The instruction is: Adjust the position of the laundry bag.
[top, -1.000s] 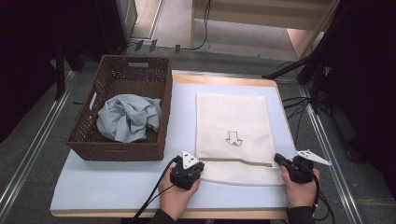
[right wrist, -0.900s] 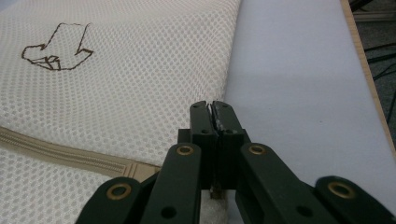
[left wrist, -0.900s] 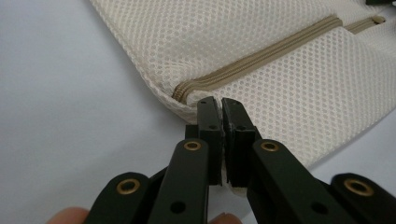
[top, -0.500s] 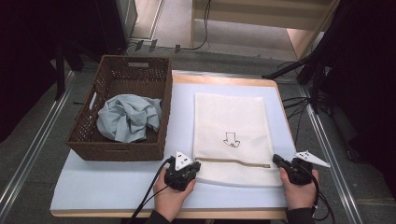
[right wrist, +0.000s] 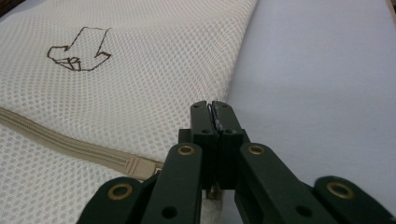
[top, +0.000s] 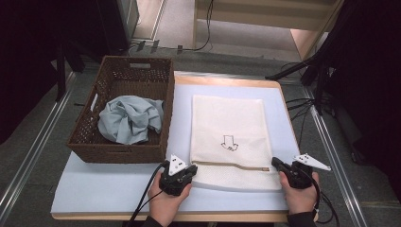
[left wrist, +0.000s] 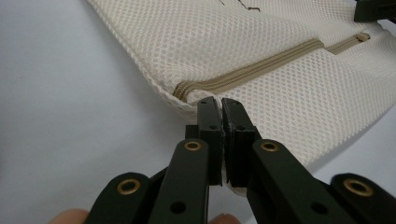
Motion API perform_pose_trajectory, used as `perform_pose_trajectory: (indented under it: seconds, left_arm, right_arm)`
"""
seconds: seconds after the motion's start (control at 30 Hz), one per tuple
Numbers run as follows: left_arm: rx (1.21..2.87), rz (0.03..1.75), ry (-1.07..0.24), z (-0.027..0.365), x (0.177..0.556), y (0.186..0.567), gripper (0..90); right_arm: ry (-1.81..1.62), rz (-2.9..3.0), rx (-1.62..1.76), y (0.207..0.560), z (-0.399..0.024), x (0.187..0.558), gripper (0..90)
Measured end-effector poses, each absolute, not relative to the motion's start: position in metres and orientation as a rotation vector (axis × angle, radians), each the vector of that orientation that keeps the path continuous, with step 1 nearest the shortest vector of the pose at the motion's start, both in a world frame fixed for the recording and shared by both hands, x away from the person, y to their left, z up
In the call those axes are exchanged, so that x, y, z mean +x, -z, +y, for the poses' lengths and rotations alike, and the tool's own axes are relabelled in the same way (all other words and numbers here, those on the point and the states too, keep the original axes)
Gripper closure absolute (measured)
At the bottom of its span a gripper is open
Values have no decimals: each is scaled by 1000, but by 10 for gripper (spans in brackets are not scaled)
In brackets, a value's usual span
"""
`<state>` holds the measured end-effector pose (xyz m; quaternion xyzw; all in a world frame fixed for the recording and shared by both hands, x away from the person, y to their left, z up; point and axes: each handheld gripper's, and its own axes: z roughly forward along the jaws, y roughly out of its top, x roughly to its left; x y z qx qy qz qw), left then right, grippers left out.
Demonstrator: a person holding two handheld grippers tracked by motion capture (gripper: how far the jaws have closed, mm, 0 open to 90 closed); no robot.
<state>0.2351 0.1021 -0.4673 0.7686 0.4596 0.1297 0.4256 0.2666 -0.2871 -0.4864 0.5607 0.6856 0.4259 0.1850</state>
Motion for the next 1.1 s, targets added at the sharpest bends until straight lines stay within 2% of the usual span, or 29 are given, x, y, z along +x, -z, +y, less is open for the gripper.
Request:
perform_pose_trajectory:
  seconds: [1.1]
  left_arm:
    - [1911, 1191, -369, 142, 212, 472, 876]
  right_arm:
    - [-1224, 2024, 1503, 486, -251, 251, 899]
